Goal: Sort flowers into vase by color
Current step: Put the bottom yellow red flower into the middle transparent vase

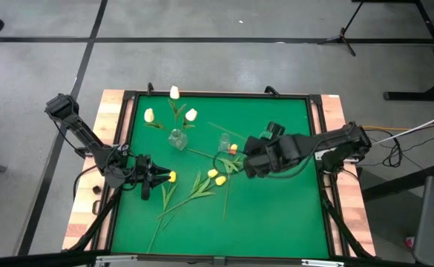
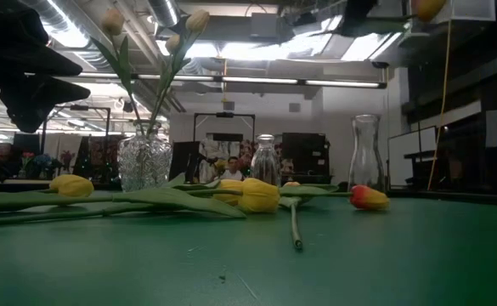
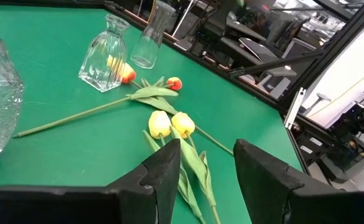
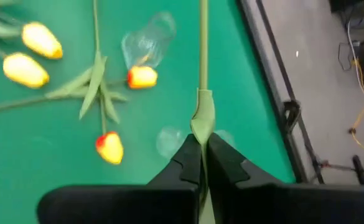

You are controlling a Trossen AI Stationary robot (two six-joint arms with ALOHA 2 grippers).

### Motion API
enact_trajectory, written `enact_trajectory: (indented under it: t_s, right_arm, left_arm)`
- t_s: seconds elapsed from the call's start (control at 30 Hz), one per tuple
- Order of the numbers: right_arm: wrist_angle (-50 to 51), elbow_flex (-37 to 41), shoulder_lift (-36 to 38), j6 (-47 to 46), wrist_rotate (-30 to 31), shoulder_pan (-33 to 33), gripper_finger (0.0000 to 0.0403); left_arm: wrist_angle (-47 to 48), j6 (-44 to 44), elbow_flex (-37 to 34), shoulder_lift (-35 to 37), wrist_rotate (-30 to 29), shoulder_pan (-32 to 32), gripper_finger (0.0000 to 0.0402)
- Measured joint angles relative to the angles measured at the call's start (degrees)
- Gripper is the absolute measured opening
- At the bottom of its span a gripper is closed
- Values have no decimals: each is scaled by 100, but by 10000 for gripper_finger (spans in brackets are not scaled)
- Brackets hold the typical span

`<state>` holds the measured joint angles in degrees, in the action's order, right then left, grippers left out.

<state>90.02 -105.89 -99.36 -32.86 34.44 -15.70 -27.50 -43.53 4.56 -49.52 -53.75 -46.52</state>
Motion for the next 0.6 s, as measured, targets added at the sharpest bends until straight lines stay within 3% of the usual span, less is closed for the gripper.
enact_trajectory:
  t_s: [0.3, 0.6]
  right_arm:
    - [0, 9, 3, 1991, -231, 689, 7]
    - [4, 9, 64, 3558, 471, 877, 10]
  left_arm:
    - [12, -1, 2, 0, 8, -2, 148]
    - [12, -2, 2, 0, 4, 0, 147]
